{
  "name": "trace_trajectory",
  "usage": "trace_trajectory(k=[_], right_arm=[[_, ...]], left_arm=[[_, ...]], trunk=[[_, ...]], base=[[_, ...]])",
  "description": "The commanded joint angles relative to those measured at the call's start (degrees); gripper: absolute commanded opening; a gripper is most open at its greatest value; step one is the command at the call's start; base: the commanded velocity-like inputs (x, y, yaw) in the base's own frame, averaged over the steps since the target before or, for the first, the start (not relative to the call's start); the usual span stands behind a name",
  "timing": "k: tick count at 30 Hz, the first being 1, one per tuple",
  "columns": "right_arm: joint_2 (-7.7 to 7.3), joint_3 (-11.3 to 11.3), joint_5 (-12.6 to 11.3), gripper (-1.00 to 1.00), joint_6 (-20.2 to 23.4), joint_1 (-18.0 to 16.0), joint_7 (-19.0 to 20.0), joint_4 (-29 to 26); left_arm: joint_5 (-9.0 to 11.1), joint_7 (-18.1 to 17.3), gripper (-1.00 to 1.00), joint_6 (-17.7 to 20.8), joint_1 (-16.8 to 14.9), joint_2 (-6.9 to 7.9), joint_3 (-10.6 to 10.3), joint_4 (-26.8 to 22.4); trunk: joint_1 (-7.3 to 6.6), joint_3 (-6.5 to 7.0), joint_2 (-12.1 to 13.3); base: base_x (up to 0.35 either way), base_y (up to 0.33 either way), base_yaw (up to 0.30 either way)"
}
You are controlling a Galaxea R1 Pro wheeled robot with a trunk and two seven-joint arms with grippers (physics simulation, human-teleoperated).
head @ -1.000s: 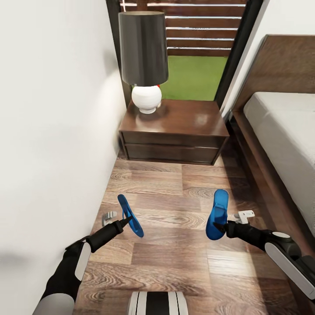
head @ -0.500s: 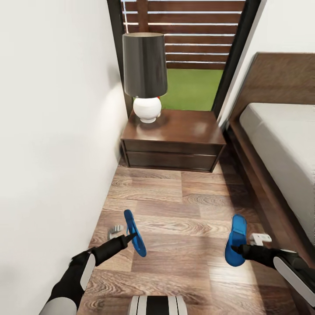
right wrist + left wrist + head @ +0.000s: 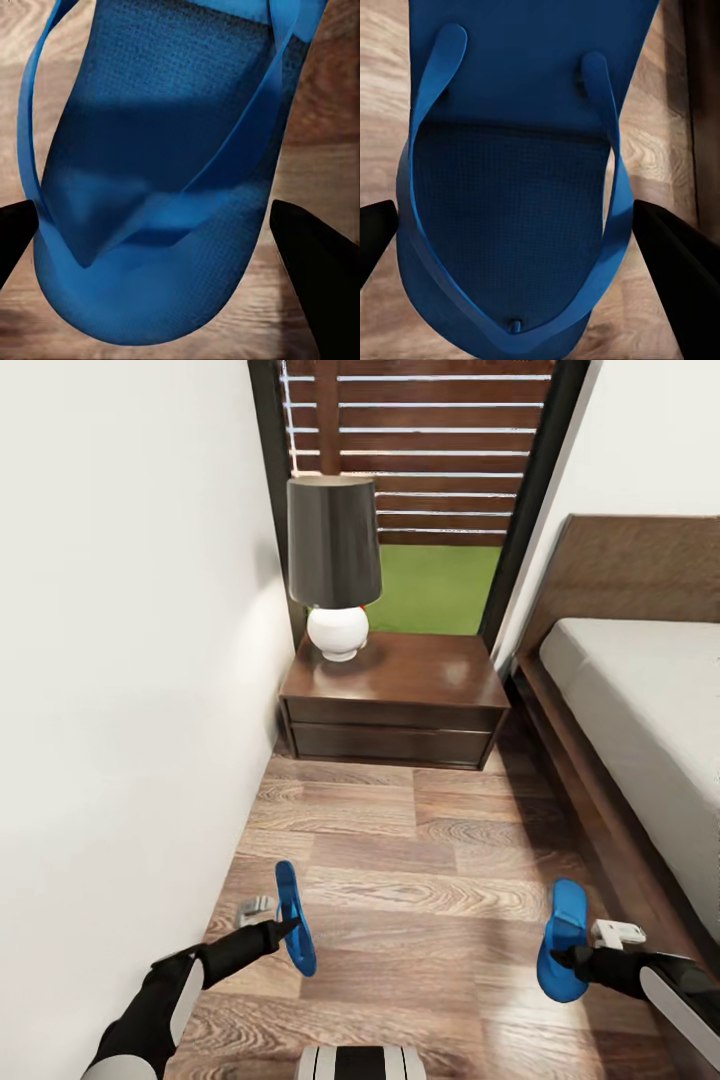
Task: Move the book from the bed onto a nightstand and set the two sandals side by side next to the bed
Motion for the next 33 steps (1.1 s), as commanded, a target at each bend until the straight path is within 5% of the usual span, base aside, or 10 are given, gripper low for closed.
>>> trace_trajectory(k=[1, 6, 22, 28, 33], right_arm=[[-0.05, 0.15, -0.10, -1.00, -0.74, -0.04, 0.11, 0.46], [0.00, 0.27, -0.11, -1.00, -3.84, -0.03, 0.13, 1.00], [0.04, 0.72, -0.04, -1.00, -4.16, -0.04, 0.12, 1.03], [1.89, 0.90, 0.05, -1.00, -4.15, 0.04, 0.19, 2.73], [3.57, 6.74, 1.98, -1.00, -4.21, 0.04, 0.18, 4.50]], left_arm=[[-0.10, -0.31, -1.00, -0.64, -0.01, 0.10, 0.32, 0.40], [-0.19, -0.29, -1.00, -2.24, 0.03, 0.26, 0.24, 1.05], [-0.20, -0.37, -1.00, -2.38, 0.03, 0.36, 0.22, 0.89], [-0.22, -0.37, -1.00, -2.45, 0.07, 0.39, 0.23, 2.12], [-0.20, -0.44, -1.00, -7.94, 0.11, 2.41, 0.23, 7.95]], trunk=[[-0.03, 0.19, 0.00], [-0.16, 1.29, 0.06], [-0.58, 4.84, 0.28], [-0.73, 6.17, 0.36], [-0.86, 7.27, 0.42]], base=[[0.000, 0.000, 0.000], [0.000, 0.000, 0.000], [0.000, 0.000, 0.000], [0.000, 0.000, 0.000], [0.000, 0.000, 0.000]])
